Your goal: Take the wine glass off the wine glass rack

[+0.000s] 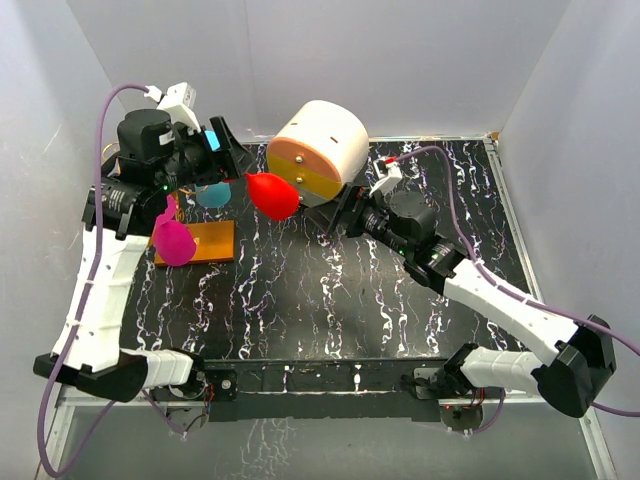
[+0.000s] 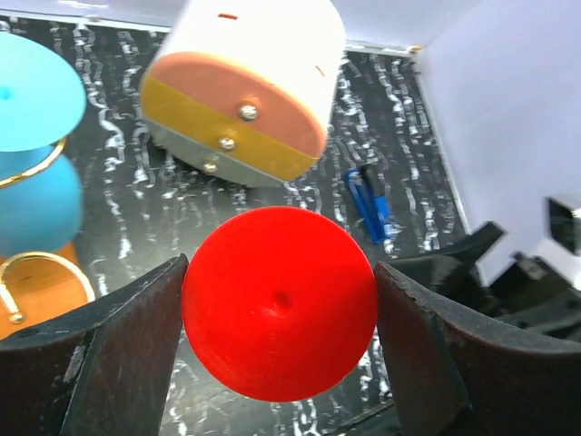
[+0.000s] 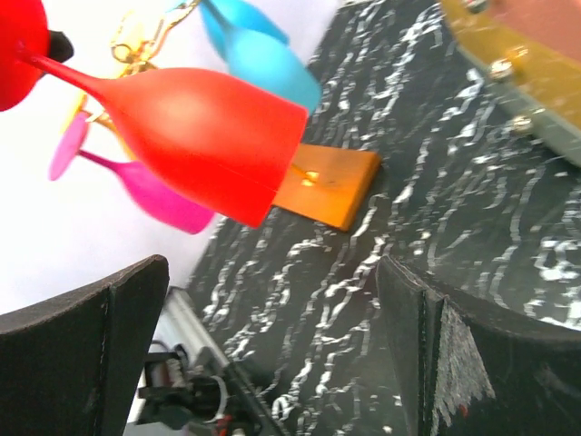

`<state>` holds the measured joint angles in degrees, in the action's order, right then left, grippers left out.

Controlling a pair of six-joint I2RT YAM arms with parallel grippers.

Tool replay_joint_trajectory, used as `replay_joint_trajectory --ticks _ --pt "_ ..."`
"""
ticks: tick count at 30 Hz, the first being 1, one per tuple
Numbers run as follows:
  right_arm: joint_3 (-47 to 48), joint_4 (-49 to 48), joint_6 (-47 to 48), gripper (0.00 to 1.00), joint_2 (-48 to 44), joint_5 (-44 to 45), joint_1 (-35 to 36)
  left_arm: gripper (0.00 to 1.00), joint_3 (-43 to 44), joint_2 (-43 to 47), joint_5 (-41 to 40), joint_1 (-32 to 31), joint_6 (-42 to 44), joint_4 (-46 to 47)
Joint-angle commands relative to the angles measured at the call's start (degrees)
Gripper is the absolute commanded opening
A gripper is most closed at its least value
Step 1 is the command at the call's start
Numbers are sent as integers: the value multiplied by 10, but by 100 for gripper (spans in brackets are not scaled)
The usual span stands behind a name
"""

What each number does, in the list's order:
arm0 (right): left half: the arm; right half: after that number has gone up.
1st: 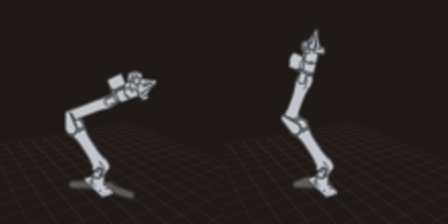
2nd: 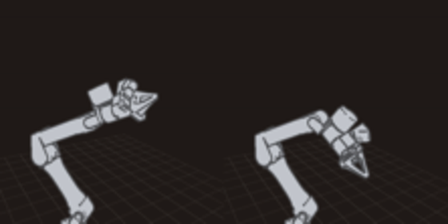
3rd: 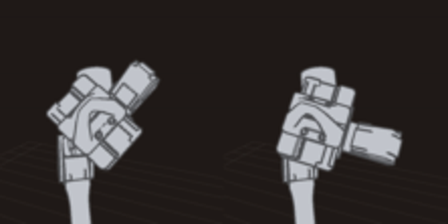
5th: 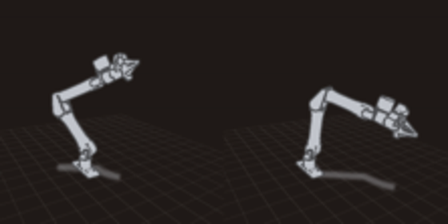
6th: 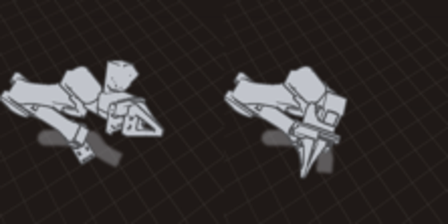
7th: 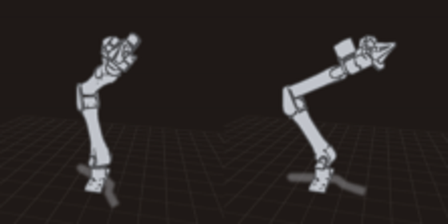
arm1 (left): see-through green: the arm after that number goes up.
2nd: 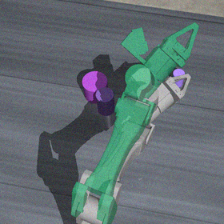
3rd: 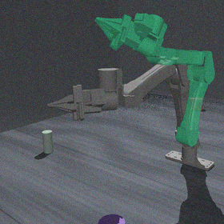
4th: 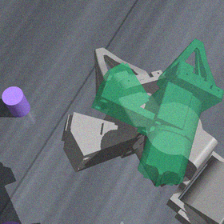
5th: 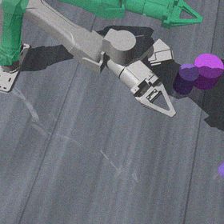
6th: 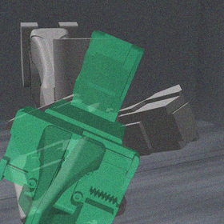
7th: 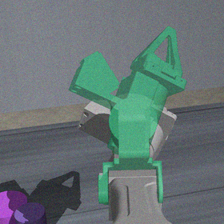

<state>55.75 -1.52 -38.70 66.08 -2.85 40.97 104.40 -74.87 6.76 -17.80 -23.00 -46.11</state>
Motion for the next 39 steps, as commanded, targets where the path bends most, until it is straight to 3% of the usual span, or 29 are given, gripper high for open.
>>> replay_joint_trajectory --ticks 1,6,11,20,23,25,27,28,33,39 --pt "-25 -140 -128 98 -2 -62 -2 61 -35 43 70 -1 -67 93" --pt "-72 -263 -209 98 -10 -66 -4 61 -116 88 121 -1 -135 179" --pt "-80 -342 -225 95 -13 -79 -4 61 -196 122 180 -2 -215 270" --pt "-149 -506 -293 31 -42 -106 -4 62 -334 174 234 -1 -333 425" --pt "-158 -505 -305 21 -55 -110 -4 66 -356 180 243 -1 -345 443" --pt "-162 -483 -300 15 -70 -105 -4 77 -364 183 244 -1 -343 444" --pt "-167 -445 -285 9 -89 -86 -4 95 -359 185 237 -1 -326 418" --pt "-171 -426 -276 6 -100 -74 -4 98 -353 186 230 -1 -308 402" --pt "-198 -248 -215 2 -181 39 -5 99 -310 194 162 -1 -220 293" --pt "-131 149 -193 0 -224 313 -5 99 -266 215 33 -1 -136 185"
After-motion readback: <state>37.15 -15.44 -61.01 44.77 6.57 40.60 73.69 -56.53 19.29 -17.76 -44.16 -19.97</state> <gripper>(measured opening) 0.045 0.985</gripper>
